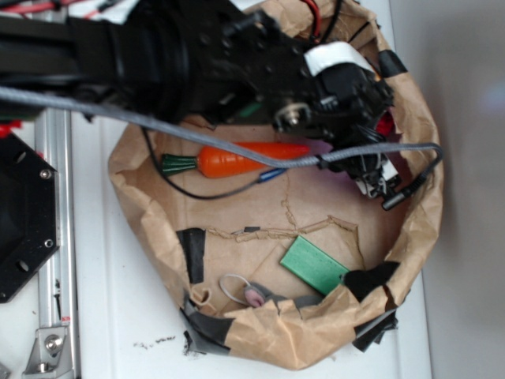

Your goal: Grab the red paper.

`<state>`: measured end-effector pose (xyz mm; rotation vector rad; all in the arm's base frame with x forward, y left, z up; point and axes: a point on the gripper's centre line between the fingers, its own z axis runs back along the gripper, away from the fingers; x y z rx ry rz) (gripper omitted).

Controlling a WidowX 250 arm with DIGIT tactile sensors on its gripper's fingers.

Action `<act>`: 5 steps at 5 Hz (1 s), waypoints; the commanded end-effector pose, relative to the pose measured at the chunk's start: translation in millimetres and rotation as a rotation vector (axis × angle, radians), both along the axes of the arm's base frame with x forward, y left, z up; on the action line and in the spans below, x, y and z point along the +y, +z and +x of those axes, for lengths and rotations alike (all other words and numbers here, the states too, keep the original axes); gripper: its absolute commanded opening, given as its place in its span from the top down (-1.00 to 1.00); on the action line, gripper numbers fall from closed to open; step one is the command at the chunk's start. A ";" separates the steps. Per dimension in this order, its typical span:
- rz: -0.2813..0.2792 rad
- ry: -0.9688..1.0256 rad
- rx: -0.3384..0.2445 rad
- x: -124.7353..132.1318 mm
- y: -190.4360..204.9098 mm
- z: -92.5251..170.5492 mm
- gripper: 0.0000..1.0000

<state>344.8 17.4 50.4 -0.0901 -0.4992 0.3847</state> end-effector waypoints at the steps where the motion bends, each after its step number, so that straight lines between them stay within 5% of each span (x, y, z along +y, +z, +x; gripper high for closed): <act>1: 0.193 -0.088 -0.040 -12.3 13.2 18.4 1.00; 3: 0.156 -0.180 0.037 -23.7 58.2 -24.6 1.00; 4: 0.203 -0.238 0.123 -31.1 105.3 -61.6 1.00; 5: 0.182 -0.300 0.114 -43.1 123.9 -84.0 1.00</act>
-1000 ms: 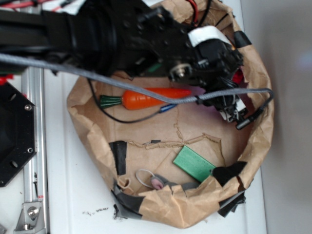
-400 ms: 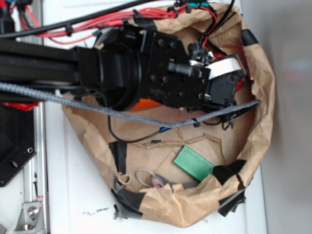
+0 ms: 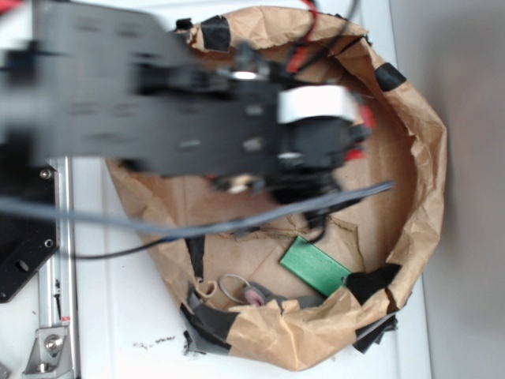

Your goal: Grab the red paper.

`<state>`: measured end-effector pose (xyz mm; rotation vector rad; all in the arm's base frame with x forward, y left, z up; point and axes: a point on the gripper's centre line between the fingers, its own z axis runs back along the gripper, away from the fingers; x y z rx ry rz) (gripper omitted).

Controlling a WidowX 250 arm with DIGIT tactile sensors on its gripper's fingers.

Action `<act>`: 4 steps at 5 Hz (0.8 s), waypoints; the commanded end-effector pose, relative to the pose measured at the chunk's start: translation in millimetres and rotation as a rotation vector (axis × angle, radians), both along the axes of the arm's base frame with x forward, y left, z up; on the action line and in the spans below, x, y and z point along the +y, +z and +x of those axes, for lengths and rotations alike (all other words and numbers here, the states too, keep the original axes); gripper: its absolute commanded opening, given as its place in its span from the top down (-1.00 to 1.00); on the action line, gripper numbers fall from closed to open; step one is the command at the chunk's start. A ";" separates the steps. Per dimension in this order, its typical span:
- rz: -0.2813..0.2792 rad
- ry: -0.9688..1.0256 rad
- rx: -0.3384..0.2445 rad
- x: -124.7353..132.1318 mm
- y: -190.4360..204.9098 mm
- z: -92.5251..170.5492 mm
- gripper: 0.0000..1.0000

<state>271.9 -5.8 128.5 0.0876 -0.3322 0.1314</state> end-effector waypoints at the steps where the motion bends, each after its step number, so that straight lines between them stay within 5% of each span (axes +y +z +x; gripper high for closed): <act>1: -0.029 -0.114 0.006 -22.2 45.1 -14.9 1.00; 2: -0.230 -0.143 0.198 -30.4 53.6 -24.0 1.00; 4: -0.103 -0.007 0.282 -11.3 61.4 -14.9 1.00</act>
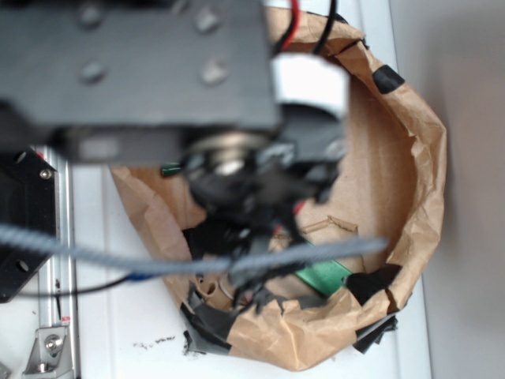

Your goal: Grab the red paper.

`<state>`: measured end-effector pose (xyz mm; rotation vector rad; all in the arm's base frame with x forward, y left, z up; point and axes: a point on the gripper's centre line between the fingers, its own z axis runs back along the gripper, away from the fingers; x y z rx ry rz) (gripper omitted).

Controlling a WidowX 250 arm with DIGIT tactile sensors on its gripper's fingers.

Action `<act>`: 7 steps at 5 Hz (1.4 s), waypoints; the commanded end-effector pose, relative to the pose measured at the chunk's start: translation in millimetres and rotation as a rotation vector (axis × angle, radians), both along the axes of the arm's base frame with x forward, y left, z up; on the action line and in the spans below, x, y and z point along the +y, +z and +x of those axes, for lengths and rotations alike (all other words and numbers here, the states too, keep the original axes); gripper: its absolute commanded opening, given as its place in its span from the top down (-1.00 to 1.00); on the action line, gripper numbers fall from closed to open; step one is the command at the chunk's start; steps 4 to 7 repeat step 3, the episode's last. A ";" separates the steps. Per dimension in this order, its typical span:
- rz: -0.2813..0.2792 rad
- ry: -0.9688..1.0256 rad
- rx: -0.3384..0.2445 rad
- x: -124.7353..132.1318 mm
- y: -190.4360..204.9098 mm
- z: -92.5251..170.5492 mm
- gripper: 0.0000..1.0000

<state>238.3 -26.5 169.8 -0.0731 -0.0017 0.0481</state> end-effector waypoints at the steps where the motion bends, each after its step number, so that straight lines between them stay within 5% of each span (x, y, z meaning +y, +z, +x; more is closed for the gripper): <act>1: 0.113 0.109 -0.076 17.4 22.5 21.5 1.00; 2: 0.155 0.131 -0.080 23.9 16.7 25.8 1.00; 7: 0.142 0.135 -0.070 21.5 13.2 29.9 1.00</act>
